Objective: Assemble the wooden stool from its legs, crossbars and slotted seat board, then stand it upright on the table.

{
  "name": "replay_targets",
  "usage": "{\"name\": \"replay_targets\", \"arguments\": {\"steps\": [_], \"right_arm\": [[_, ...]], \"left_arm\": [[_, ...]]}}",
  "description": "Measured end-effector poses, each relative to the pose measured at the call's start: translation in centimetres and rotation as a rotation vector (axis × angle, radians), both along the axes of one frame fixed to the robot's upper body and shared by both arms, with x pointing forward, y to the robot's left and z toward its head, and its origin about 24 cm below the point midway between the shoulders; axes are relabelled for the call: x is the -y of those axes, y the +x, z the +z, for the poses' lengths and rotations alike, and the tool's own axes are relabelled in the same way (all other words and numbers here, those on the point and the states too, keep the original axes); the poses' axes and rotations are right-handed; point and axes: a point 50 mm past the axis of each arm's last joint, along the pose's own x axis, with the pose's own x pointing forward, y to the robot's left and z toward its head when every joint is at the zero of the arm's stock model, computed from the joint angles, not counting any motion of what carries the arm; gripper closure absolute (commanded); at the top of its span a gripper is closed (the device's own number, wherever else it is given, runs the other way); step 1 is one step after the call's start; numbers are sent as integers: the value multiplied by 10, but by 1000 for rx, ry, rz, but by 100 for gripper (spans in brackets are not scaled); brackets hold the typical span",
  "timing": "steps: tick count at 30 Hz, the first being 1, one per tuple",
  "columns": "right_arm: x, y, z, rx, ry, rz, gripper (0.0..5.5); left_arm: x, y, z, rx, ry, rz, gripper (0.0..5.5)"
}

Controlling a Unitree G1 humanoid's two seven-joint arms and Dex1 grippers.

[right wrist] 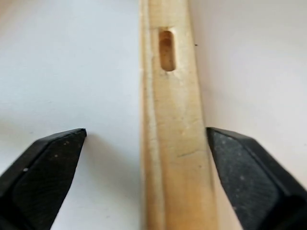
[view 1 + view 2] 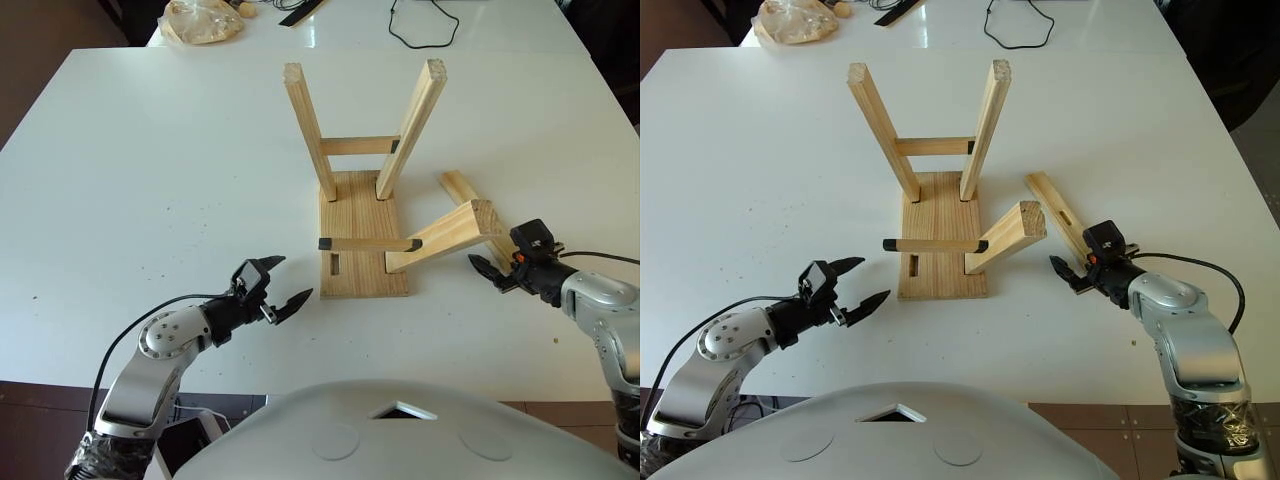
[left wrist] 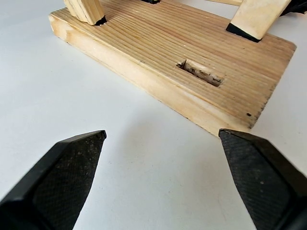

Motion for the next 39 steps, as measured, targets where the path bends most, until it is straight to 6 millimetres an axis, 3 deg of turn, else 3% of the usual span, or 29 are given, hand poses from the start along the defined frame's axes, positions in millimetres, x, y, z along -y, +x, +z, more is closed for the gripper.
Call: {"name": "replay_targets", "arguments": {"steps": [8,13,18,22,26,29,31,32,34,39], "right_arm": [[18,4,-13,54,52,-6,261],[26,1,-18,87,66,-2,337],[25,6,-17,121,102,14,345],[16,18,-12,171,211,40,345],[30,48,30,373,237,35,345],[54,70,82,576,212,-20,345],[52,77,113,707,315,0,345],[41,77,140,798,414,77,345],[23,73,167,865,558,211,345],[-36,56,207,816,830,669,345]], "left_arm": [[-2,2,2,18,-9,42,114],[-20,16,21,107,-9,127,114],[-42,37,40,209,49,269,114],[-48,51,63,261,49,328,114],[-46,66,107,338,-30,360,114],[-40,71,149,418,-96,283,114],[-26,74,169,441,-138,170,114],[-13,77,185,477,-172,81,114],[5,80,202,495,-234,-38,114],[42,84,245,491,-522,-307,114]]}}
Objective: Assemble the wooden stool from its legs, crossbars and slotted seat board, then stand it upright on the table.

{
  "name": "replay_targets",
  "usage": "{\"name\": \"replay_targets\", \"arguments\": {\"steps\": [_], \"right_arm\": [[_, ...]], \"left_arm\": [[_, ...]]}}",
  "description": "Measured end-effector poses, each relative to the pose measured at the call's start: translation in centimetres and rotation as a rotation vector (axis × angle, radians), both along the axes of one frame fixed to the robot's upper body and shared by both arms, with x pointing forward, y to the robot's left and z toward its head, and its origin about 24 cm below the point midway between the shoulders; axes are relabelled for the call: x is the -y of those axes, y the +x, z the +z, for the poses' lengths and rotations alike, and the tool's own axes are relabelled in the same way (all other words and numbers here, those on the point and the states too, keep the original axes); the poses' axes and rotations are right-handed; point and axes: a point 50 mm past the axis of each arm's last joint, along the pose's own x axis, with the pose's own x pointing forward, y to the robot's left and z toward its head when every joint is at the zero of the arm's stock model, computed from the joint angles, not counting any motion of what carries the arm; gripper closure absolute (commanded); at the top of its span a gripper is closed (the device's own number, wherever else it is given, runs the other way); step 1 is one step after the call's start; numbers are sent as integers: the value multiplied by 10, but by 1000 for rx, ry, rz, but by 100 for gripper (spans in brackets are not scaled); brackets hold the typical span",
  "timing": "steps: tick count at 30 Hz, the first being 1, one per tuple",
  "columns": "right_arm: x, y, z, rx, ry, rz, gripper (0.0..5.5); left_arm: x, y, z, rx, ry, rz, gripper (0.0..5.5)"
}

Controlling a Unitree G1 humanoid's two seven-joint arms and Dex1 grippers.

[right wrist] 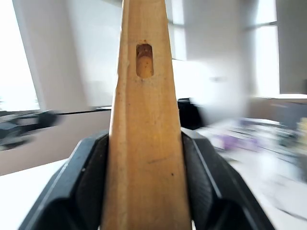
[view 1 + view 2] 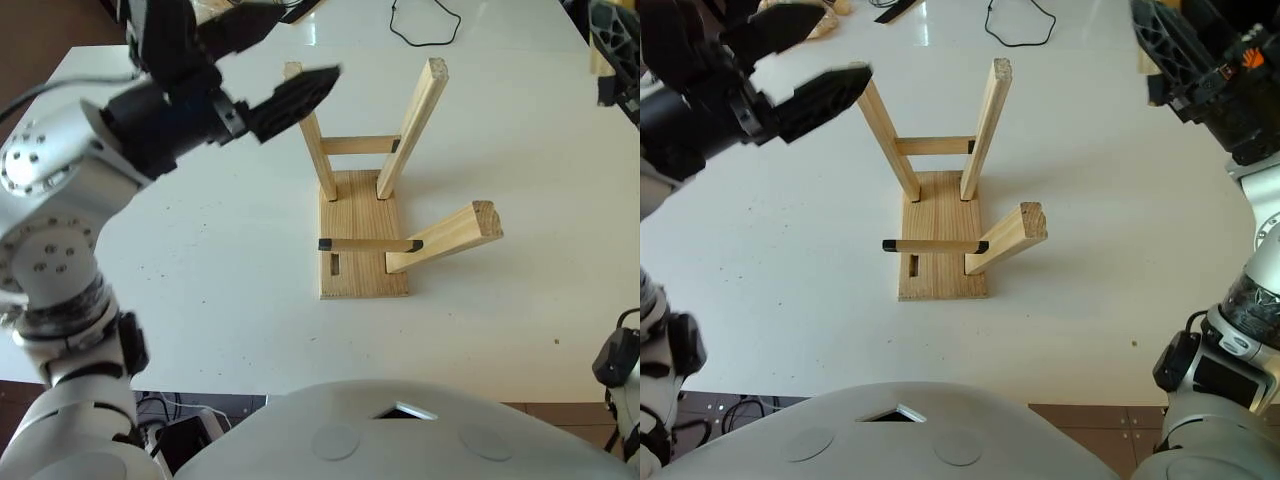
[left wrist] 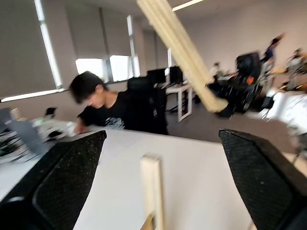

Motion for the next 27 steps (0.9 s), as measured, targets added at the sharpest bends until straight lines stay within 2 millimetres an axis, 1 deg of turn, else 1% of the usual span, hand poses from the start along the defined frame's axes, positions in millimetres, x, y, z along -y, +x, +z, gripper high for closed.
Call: {"name": "replay_targets", "arguments": {"steps": [1,3,7,9,12,15,18,22,27], "right_arm": [[-17,-6,7,22,-12,139,345],[-31,-13,12,27,-23,273,345],[-48,-11,17,8,-37,409,345],[-52,-11,18,10,-60,461,345],[-55,-11,12,-12,-108,521,345],[-57,-11,3,-43,-190,577,345],[-53,-7,-2,-64,-218,583,345],[-48,-5,-3,-62,-243,578,345],[-40,-2,-4,-61,-273,567,345]], "left_arm": [[5,0,8,-2,-46,-71,114],[8,-2,12,-23,-80,-137,114],[18,-8,22,-14,-94,-242,114],[22,-11,24,-17,-88,-276,114],[27,-12,23,-26,-82,-284,114],[36,-11,18,-45,-62,-309,114],[41,-12,14,-46,-38,-338,114],[45,-12,13,-30,-33,-357,171],[48,-14,12,-24,-36,-374,174]]}}
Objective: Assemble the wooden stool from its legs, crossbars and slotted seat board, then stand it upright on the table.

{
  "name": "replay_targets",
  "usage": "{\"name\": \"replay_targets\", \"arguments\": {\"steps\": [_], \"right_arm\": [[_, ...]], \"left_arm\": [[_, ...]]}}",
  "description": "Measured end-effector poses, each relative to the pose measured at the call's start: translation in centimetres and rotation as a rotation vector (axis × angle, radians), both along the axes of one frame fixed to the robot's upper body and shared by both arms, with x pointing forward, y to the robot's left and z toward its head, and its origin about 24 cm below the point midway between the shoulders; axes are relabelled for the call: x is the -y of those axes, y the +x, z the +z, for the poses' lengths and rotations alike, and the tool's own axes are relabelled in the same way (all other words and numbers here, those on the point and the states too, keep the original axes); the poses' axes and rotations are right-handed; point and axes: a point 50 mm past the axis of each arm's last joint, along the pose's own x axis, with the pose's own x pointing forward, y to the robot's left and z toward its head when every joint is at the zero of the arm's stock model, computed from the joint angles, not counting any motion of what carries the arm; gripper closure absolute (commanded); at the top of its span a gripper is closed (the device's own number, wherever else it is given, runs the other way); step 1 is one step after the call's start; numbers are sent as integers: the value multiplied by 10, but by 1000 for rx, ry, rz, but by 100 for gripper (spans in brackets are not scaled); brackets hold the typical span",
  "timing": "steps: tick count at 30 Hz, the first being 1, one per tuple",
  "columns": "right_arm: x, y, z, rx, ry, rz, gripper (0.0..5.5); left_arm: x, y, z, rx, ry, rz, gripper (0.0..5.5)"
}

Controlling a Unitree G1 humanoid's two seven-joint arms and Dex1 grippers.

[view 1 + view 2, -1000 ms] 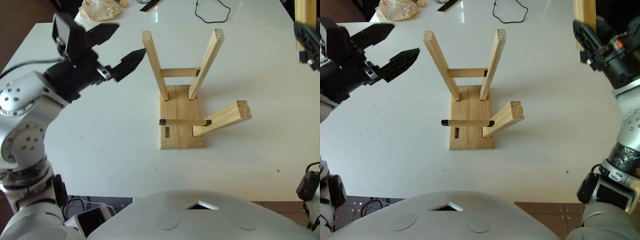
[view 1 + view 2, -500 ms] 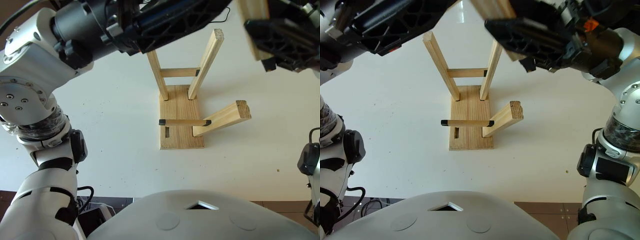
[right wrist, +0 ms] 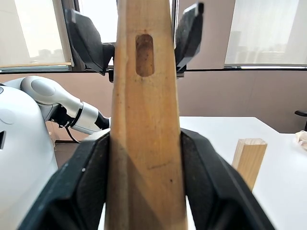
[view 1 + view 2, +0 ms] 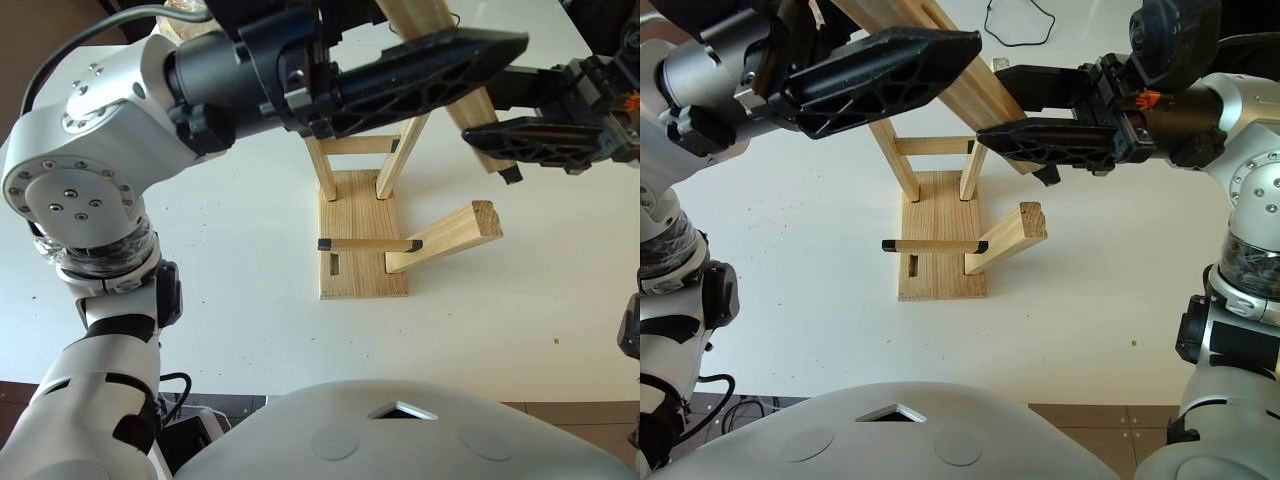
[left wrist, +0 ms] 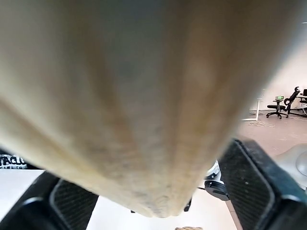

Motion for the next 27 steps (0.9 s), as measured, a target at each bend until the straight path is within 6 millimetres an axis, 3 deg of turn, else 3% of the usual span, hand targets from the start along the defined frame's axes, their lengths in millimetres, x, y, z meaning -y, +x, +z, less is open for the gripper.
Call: {"name": "replay_targets", "arguments": {"steps": [3,11,27], "right_arm": [[4,1,0,7,-15,-3,345],[7,3,-3,35,-56,29,345],[4,6,-7,76,-105,36,345]], "left_arm": [[1,0,-1,9,8,0,201],[-2,0,-2,37,32,-9,339],[-6,-1,-12,75,38,6,345]]}}
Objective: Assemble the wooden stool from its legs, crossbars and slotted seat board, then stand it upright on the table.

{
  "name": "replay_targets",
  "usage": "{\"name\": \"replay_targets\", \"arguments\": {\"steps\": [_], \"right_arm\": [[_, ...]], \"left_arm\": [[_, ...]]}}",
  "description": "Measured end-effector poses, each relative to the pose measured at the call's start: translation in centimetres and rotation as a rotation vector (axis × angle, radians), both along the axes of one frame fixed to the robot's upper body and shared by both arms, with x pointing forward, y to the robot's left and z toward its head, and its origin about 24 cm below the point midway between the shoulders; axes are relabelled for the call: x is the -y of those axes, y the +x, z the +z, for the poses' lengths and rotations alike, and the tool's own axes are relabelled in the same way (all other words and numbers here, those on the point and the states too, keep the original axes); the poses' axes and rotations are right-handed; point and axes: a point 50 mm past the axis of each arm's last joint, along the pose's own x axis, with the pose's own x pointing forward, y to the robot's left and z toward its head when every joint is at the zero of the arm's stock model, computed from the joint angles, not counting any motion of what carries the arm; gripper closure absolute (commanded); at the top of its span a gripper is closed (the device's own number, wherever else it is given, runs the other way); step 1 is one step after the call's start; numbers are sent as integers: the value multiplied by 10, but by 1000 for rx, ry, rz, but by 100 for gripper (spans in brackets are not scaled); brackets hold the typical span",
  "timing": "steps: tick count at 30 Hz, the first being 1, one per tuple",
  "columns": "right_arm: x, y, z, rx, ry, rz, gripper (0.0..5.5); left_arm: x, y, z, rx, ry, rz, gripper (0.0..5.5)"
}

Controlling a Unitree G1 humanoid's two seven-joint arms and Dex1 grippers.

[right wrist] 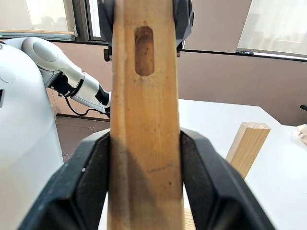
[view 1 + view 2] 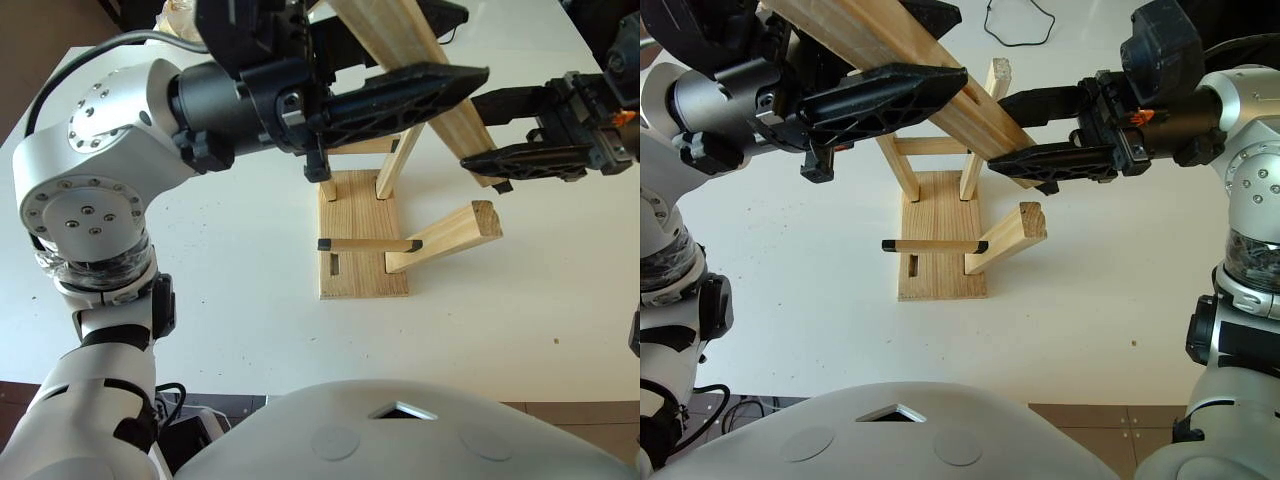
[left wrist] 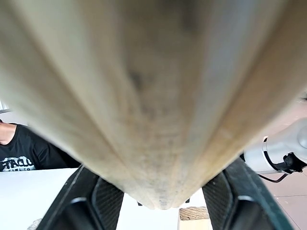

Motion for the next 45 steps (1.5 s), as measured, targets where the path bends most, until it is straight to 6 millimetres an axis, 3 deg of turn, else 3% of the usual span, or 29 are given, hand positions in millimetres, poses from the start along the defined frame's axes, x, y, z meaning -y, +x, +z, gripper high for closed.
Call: {"name": "replay_targets", "arguments": {"steps": [2,9,15,21,25,29,33,35,37,40,45], "right_arm": [[0,0,0,5,-2,0,345],[-1,6,0,36,17,-71,222],[2,9,0,32,30,-107,220],[21,15,4,-6,140,-165,220],[25,15,-6,-50,149,-158,220],[37,21,-14,-74,150,-219,220],[44,22,-16,-64,141,-261,220],[50,20,-22,-78,132,-292,220],[56,14,-26,-89,132,-313,220],[59,7,-34,-116,122,-318,220],[61,3,-37,-151,118,-324,220]], "left_arm": [[0,0,0,1,-1,1,345],[-10,3,3,16,2,50,345],[-14,5,2,16,-17,67,345],[-32,9,10,58,-50,155,345],[-43,10,5,54,-36,189,345],[-69,4,0,71,40,252,345],[-96,14,1,77,160,296,345],[-110,6,2,94,230,257,345],[-122,0,-6,69,284,225,345],[-140,3,-26,-6,319,315,345],[-142,-7,-61,8,254,409,345]]}}
